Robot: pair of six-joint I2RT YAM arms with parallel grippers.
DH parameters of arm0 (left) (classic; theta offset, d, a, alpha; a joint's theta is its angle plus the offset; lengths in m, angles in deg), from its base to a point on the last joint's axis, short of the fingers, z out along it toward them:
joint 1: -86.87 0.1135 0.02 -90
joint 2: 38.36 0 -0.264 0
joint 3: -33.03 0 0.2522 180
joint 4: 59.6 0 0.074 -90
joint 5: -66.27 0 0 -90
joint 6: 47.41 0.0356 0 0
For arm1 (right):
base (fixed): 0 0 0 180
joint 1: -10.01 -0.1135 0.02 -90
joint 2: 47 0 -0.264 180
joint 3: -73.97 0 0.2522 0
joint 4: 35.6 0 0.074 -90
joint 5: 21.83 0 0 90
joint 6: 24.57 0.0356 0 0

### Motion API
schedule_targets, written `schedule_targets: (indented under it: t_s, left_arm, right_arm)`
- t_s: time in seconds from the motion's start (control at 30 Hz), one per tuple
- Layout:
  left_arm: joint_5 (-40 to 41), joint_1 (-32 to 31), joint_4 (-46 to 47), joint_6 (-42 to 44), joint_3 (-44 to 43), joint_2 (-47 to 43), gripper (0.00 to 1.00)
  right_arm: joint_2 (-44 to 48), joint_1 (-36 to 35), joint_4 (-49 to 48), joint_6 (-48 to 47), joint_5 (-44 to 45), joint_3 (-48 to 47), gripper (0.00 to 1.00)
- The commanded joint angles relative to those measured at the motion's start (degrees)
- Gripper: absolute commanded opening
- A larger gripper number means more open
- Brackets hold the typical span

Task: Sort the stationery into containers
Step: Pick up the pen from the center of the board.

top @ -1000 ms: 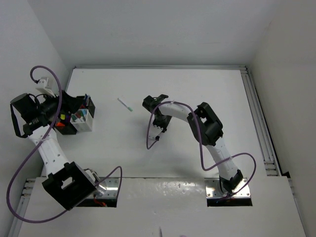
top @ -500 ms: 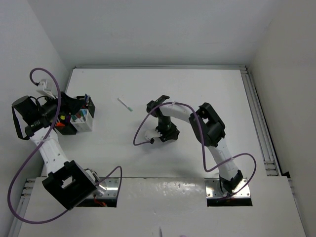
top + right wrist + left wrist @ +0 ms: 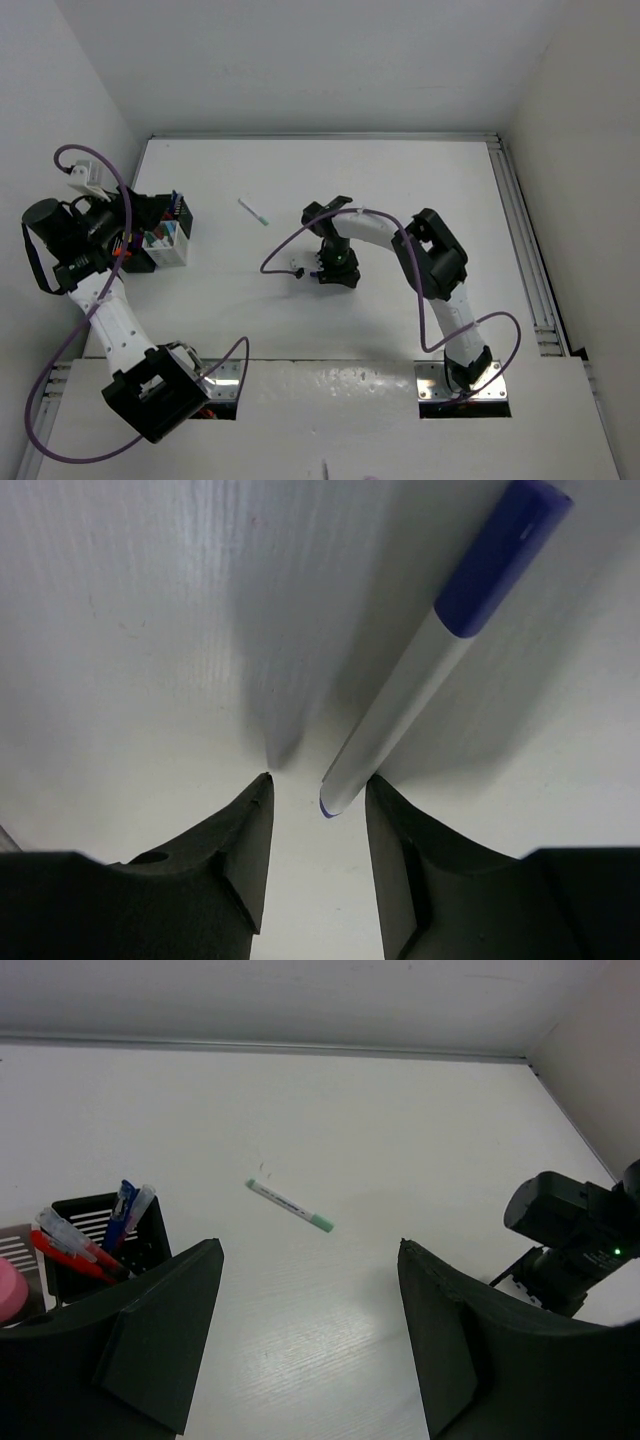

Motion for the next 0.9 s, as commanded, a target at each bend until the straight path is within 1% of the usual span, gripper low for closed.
schedule_targets:
  t_s: [0.0,0.03,0.13,0.2,0.27,0.37,0.4,0.47,0.5,0.57,0.63,0.67,0.73,0.77,0.8,0.87]
  left_arm:
    - [0.5,0.5,4.2,-3.0,1.1,-0.4,0.77]
    - [0.5,0.5,4.9,-3.4,1.3,-0.4,0.77]
    - [0.5,0.4,5.5,-3.9,1.9,-0.7,0.77]
    - [0.7,0.4,5.8,-4.0,2.5,-1.0,0.77]
    - [0.7,0.4,6.7,-4.7,3.4,-1.4,0.77]
    - [0.9,0.2,7.7,-7.5,5.9,-2.9,0.79]
    - [0.7,0.3,11.9,-8.5,6.8,-4.0,0.80]
    - [-0.2,-0.2,14.8,-12.1,9.6,-5.7,0.81]
    - [-0.3,-0.6,17.1,-13.1,10.5,-6.2,0.82]
    - [-0.9,-2.6,18.5,-15.4,12.4,-6.7,0.83]
    - [-1.7,-4.2,21.8,-17.8,14.1,-6.7,0.83]
    - [-2.7,-6.1,23.4,-20.3,15.8,-6.8,0.83]
    - [-3.2,-9.3,26.4,-21.1,17.3,-6.8,0.83]
    - [-3.2,-10.5,26.4,-21.1,17.6,-7.0,0.83]
    - [-3.2,-11.7,26.4,-21.1,17.8,-7.2,0.83]
    - [-4.5,-14.3,26.3,-23.2,18.7,-7.5,0.83]
  right_arm:
    - [0.2,0.4,-10.2,6.1,-3.3,6.3,0.41]
    - [0.8,0.4,-12.6,6.4,-3.5,7.4,0.41]
    - [2.2,0.5,-15.8,7.1,-3.8,9.9,0.39]
    - [2.1,0.7,-16.8,7.3,-3.8,10.5,0.36]
    - [1.9,0.9,-17.6,7.8,-3.7,10.7,0.30]
    - [1.3,1.1,-18.4,8.1,-3.8,11.0,0.16]
    - [1.4,1.1,-18.0,8.3,-3.9,11.0,0.06]
    - [2.8,1.1,-17.7,8.5,-5.6,11.3,0.01]
    - [3.6,1.2,-17.8,8.7,-6.3,11.9,0.00]
    - [6.8,1.4,-17.7,9.8,-9.1,12.2,0.00]
    - [9.0,2.0,-16.9,12.2,-12.2,11.4,0.00]
    - [11.2,2.4,-16.4,13.5,-14.0,10.0,0.00]
    - [14.4,3.5,-15.8,17.4,-23.5,7.2,0.00]
    - [15.5,4.0,-15.8,18.8,-23.5,6.4,0.00]
    - [16.3,4.2,-15.7,20.3,-27.6,5.3,0.00]
    - [17.8,4.7,-14.8,24.0,-31.2,1.2,0.00]
